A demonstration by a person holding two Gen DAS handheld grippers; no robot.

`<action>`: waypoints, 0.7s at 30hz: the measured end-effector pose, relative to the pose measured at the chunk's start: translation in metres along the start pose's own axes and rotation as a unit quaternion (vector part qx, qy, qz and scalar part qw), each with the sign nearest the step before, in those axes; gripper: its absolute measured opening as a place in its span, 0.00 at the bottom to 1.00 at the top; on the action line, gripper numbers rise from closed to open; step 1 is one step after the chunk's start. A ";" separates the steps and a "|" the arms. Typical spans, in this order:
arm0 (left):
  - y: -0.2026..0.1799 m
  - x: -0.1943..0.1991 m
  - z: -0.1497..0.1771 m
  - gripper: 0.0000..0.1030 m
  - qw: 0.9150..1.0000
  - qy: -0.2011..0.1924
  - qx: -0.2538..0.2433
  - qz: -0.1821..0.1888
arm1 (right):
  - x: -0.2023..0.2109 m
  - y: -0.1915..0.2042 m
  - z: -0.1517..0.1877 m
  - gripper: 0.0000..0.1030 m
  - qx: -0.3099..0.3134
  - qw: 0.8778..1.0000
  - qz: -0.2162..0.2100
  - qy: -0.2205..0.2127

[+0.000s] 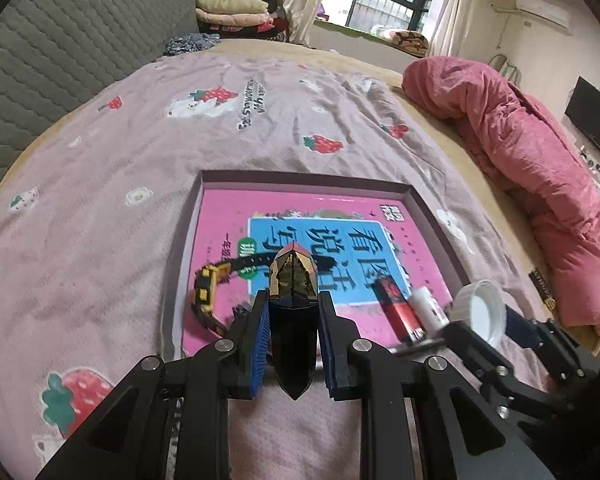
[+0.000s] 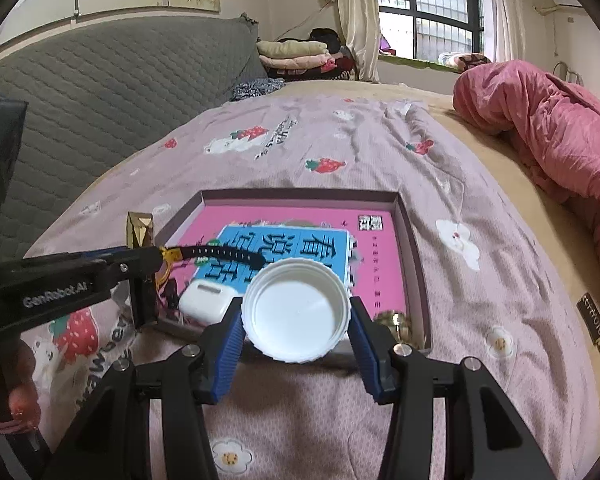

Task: Organize rigid objects
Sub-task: 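Carry the black tube with the left gripper while the right gripper carries the cap over the box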

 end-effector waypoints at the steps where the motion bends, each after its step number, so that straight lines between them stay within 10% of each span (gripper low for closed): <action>1: 0.001 -0.003 -0.001 0.22 1.000 0.001 0.000 -0.001 | -0.001 0.001 -0.001 0.49 0.001 1.000 0.000 -0.001; 21: 0.004 -0.025 0.001 0.22 1.000 0.020 0.002 -0.003 | -0.023 0.003 -0.002 0.49 -0.002 1.000 0.000 0.018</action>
Point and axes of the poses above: each gripper's, at about its wrist camera, not at the fingertips, and x roughly against the way its jaws point, y to its left, z to its underside, the point moved 6 cm from there along -x, roughly the way its jaws point, and after that the axes turned 8 degrees about -y, right-handed, at the moved point
